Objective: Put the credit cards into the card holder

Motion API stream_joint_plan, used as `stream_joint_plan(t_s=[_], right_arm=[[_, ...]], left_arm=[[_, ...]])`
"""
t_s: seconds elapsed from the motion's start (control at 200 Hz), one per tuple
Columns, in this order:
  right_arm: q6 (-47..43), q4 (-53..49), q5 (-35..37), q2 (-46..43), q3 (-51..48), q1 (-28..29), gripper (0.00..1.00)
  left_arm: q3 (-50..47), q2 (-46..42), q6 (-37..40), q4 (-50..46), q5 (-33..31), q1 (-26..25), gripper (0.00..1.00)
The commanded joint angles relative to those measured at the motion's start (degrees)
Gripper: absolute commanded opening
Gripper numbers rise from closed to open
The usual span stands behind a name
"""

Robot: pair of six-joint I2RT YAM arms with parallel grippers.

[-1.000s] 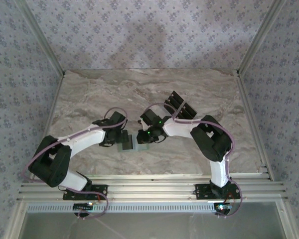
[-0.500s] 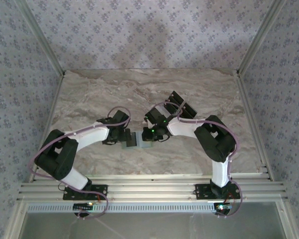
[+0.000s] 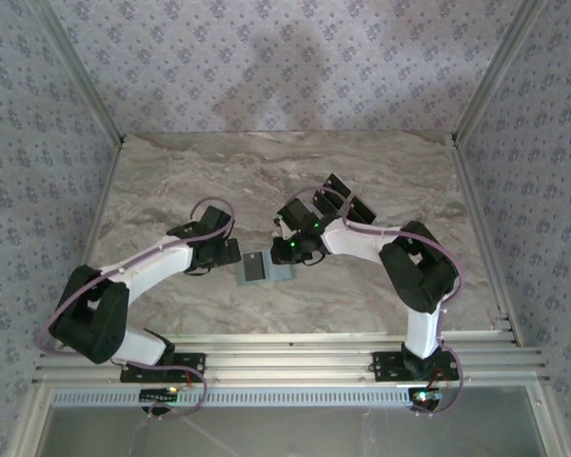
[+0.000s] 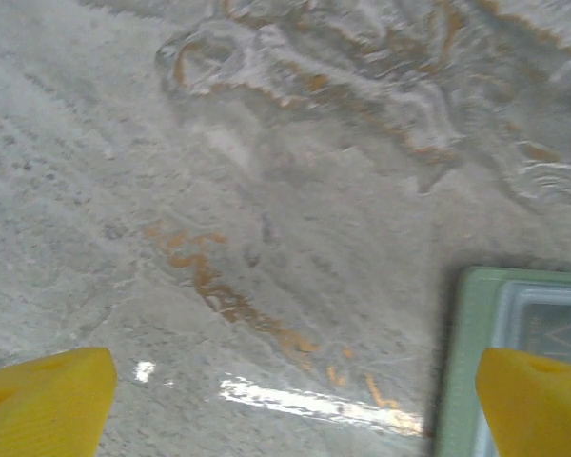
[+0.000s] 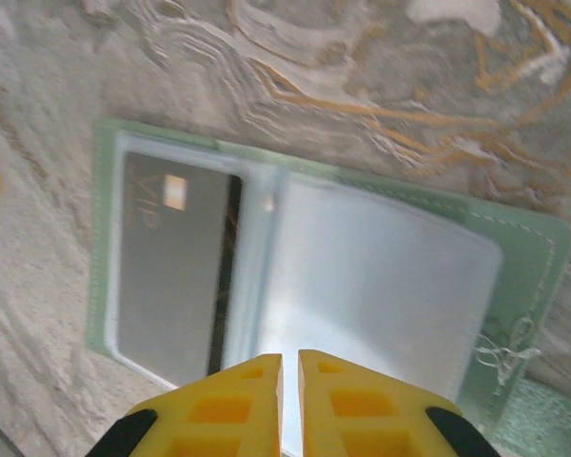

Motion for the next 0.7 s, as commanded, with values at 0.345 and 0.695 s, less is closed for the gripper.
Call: stream_joint_plan(t_s=[0.345,0.695], right_arm=[[-1.9,-4.0,-0.9,5.7,6.8,3.0,0.11],[-1.7,-3.9,-0.9,7.8,7.1,3.5,0.10]], left_arm=[[-4.4,1.8,0.2,1.1,1.4,0.2,0.97],[-5.0,3.7,0.2,2.7,2.1,0.1,0.97]])
